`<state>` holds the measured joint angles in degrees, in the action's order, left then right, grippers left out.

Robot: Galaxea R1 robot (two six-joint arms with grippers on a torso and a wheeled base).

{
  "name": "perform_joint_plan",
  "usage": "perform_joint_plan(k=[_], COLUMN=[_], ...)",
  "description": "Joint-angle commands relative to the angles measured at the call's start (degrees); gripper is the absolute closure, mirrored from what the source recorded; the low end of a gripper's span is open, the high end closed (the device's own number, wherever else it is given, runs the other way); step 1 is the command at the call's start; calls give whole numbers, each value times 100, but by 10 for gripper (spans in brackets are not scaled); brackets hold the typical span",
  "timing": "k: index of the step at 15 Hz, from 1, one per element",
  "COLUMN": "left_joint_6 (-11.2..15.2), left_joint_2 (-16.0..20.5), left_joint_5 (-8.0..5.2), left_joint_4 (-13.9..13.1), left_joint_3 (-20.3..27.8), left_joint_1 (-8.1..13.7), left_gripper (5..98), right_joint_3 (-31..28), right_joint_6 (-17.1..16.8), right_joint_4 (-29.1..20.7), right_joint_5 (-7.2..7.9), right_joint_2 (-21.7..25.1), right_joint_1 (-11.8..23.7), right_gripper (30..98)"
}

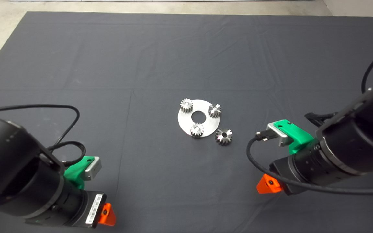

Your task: Remove an incorrectly installed larger gear and replace it with the correct smaller gear

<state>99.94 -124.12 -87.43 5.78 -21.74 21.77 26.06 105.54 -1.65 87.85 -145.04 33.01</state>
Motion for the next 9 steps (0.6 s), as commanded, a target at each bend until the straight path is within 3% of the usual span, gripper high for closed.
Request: perform_joint_plan(k=[1, 3, 5, 9], left_joint_6=[184, 184, 193, 193], left_joint_2=[23, 27, 29, 23], left_joint_5=[-99, -107, -113, -99], left_joint_4=[-50, -99, -311, -358], left_joint_3=[101, 101, 101, 83], left_joint_1=[56, 56, 56, 56], left_gripper=[153, 153, 153, 153], right_joint_3=[-472, -499, -534, -525], right_joint_6=[150, 203, 235, 212], right_joint_4=[-196, -196, -196, -196], right_joint_5=[716, 716, 716, 716], right_joint_2=[25, 112, 117, 120], right_joint_1=[92, 92, 86, -104], right_gripper=[316, 316, 316, 316])
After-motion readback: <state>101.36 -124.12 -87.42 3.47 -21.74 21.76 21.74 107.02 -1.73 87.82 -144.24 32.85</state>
